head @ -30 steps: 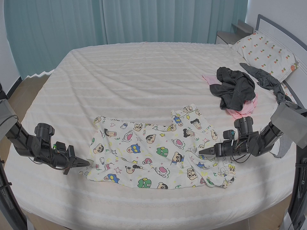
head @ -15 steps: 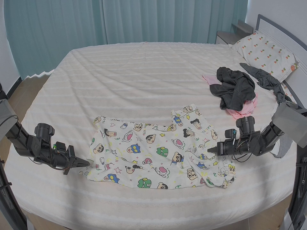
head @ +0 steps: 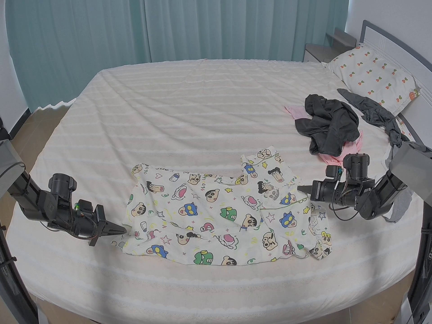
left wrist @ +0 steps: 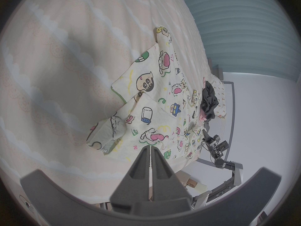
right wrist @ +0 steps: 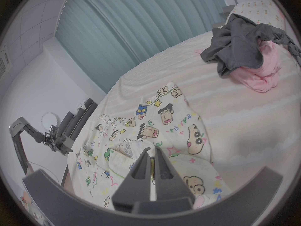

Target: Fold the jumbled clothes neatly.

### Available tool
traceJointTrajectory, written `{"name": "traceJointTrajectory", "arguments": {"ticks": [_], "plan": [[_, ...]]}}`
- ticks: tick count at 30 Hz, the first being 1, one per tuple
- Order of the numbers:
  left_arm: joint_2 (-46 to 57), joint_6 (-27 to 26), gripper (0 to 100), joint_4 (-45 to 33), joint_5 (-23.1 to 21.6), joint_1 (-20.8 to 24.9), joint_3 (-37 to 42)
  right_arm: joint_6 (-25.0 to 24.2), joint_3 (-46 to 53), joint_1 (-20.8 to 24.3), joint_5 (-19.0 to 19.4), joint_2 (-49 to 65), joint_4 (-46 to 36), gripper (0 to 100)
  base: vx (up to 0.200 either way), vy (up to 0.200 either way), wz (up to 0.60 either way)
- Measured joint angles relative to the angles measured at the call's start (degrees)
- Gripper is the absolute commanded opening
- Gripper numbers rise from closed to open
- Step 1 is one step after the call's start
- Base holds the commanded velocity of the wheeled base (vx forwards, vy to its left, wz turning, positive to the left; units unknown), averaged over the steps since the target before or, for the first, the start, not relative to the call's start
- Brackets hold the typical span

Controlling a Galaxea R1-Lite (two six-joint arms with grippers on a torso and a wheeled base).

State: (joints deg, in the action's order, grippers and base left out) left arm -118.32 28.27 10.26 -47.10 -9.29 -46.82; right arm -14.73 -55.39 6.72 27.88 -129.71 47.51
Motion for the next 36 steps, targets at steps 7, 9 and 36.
{"name": "traceJointTrajectory", "arguments": {"ticks": [7,9,36], "plan": [[0.0,-0.02,0,0.0,0.02,0.0,0.0,-0.49,-1.41,-0.11,-1.67,0.29,0.69,0,0.0,0.0,0.0],[0.0,-0.06,0,0.0,0.06,0.0,-0.02,-0.54,-2.46,-0.16,-1.89,0.2,0.72,0,0.0,0.0,0.0],[-0.39,0.09,0,3.19,2.61,0.76,1.02,-3.67,-9.44,0.44,-5.63,-0.44,2.0,0,0.0,0.0,0.0]]}}
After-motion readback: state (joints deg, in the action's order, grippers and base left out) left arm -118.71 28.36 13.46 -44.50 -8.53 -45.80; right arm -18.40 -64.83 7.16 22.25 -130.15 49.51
